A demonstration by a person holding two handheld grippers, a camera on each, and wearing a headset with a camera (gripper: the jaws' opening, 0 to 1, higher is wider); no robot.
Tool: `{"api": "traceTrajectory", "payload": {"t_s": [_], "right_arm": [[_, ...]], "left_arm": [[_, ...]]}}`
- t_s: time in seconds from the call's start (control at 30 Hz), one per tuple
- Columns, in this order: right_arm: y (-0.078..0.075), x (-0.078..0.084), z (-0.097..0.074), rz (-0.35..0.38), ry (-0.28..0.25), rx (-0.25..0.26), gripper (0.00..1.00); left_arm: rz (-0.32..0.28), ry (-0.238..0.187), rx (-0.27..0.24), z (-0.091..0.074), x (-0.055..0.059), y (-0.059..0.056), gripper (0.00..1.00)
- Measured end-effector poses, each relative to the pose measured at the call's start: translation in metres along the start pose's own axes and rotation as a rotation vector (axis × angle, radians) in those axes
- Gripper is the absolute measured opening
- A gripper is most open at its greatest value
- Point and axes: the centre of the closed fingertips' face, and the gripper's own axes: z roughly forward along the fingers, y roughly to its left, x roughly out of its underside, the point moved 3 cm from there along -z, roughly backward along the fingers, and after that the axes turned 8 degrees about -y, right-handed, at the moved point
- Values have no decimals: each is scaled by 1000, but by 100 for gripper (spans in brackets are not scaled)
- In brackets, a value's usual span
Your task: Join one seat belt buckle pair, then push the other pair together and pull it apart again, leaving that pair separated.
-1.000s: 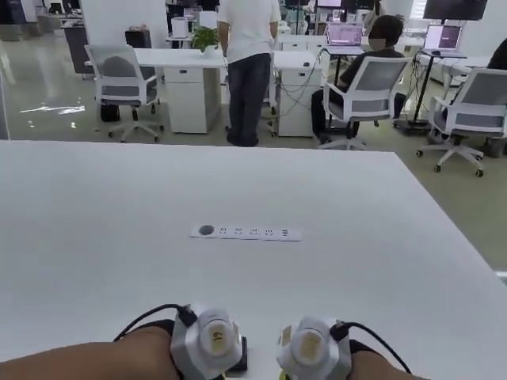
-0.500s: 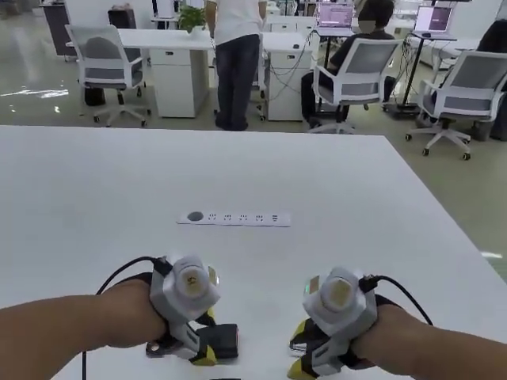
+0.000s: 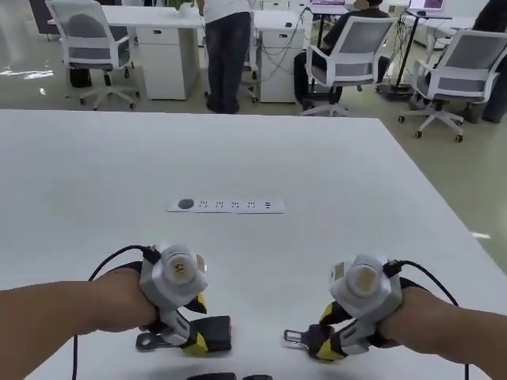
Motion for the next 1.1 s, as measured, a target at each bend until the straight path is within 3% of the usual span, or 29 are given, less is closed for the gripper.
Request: {"api": "traceTrajectory", "payload": {"t_s": [0.2, 0.33, 0.6, 0.73, 0.93, 1.1], "right_arm": [[-2, 12, 8, -15, 21, -22, 31], [-6, 14, 9, -10, 6, -34, 32], [-7, 14, 12, -42, 3, -84, 31], [-8, 14, 13, -85, 28, -113, 31], [-10, 14, 15, -101, 31, -121, 31], [-8, 12, 15, -111, 29, -126, 31]], "left_arm": [[10, 11, 4, 4, 2, 1, 35], [5, 21, 9, 4, 1, 4, 33], [88, 85, 34, 9, 4, 0, 33], [120, 106, 41, 9, 3, -1, 33], [76, 71, 42, 7, 6, 0, 33], [74, 45, 43, 8, 8, 1, 33]]}}
